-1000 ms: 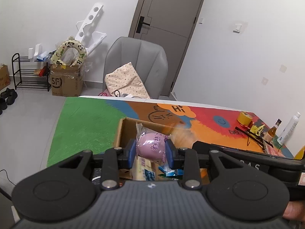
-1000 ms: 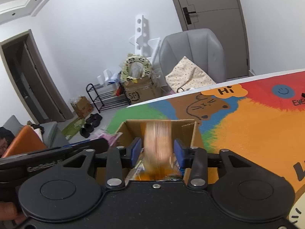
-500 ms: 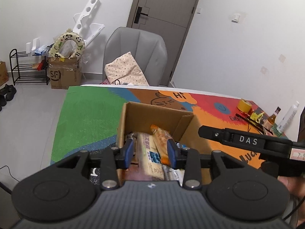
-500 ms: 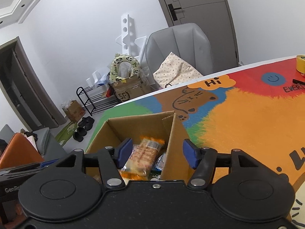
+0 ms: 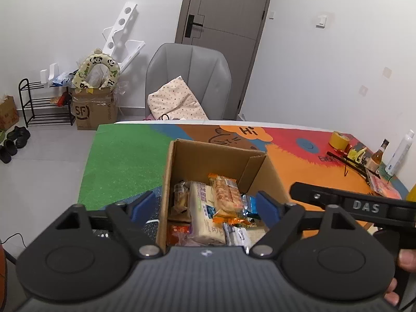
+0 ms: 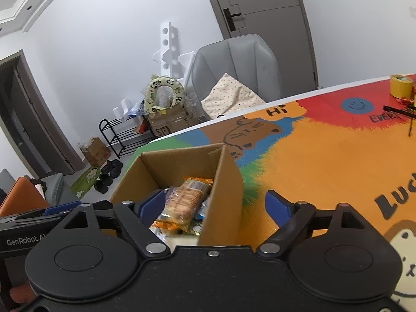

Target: Organize snacks

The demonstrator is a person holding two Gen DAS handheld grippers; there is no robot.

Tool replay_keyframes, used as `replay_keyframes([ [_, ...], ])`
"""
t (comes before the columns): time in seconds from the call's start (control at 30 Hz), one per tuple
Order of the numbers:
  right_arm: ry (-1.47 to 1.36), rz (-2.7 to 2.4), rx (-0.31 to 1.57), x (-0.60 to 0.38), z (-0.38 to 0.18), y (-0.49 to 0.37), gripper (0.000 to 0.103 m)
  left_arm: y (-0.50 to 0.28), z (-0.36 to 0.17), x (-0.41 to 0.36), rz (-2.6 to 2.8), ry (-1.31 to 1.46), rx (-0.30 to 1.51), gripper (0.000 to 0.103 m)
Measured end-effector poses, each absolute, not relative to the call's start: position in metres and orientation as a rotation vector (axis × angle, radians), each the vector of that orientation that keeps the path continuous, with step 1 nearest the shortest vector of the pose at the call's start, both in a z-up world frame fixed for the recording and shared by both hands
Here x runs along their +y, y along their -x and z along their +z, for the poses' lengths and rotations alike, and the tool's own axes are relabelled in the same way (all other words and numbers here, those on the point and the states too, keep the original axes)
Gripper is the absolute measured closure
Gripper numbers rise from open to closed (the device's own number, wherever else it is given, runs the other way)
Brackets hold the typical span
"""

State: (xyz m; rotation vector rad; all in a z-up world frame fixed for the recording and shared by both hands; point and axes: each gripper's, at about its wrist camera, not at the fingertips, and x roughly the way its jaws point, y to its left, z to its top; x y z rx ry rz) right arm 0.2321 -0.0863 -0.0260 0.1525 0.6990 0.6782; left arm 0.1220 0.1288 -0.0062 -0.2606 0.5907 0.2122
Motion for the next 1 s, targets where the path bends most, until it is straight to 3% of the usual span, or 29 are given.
replay_keyframes([
  [0.27, -0.168, 0.635, 0.681, -0.112, -0.024, -0.219, 0.000, -0.117, -0.006, 0.118, 0.216, 0.250, 0.595, 0.008],
  [1.0, -0.153, 0.527, 0.626, -0.171, -0.011, -0.168, 0.000, -0.082, 0.006, 0.077, 0.204, 0.192, 0.626, 0.000],
])
